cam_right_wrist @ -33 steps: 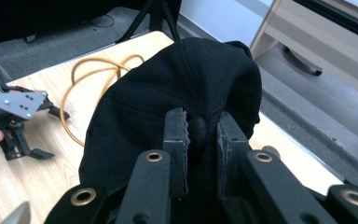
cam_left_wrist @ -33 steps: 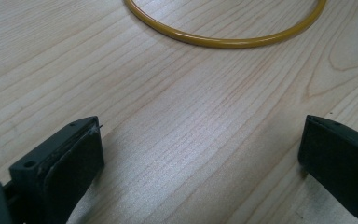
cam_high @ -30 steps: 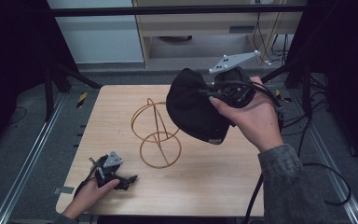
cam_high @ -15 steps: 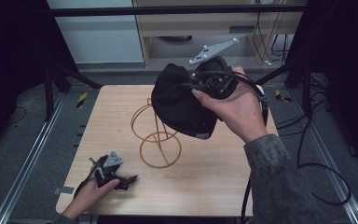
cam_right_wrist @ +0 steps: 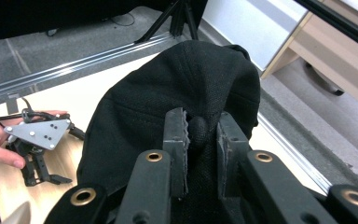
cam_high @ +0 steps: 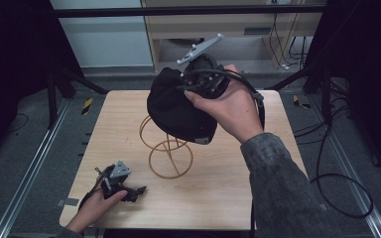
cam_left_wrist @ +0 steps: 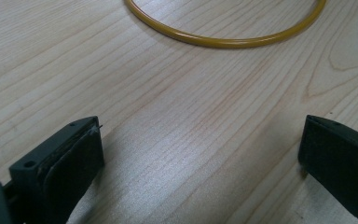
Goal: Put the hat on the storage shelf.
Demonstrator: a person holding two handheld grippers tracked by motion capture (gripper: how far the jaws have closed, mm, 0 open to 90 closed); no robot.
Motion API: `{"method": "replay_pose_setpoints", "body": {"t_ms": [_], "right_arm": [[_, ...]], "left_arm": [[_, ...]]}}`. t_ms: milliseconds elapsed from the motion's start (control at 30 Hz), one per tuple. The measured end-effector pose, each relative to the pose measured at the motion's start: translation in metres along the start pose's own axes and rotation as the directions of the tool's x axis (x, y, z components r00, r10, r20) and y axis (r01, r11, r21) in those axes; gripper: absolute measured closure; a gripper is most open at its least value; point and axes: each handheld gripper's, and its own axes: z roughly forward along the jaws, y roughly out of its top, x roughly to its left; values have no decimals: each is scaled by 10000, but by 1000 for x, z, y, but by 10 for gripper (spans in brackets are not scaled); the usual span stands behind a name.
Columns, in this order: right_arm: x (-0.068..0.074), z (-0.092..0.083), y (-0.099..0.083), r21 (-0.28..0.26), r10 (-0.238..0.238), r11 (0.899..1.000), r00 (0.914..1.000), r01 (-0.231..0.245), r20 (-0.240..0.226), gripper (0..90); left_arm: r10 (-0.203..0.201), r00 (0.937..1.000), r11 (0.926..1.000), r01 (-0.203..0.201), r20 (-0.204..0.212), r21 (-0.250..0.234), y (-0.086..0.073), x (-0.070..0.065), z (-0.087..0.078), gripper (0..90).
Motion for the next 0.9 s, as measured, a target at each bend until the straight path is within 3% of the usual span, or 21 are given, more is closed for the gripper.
{"method": "replay_pose_setpoints", "body": {"t_ms": [433,900], "right_arm": [[12,31,23,417,-216,9988,9982,239,-558,770],[19,69,17,1120,-198,9933,9965,288,-808,763]], "left_arm": [[12,10000,10000,-12,5,6,0,0,0,0],[16,10000,10000,-16,11,7,0,0,0,0]]}}
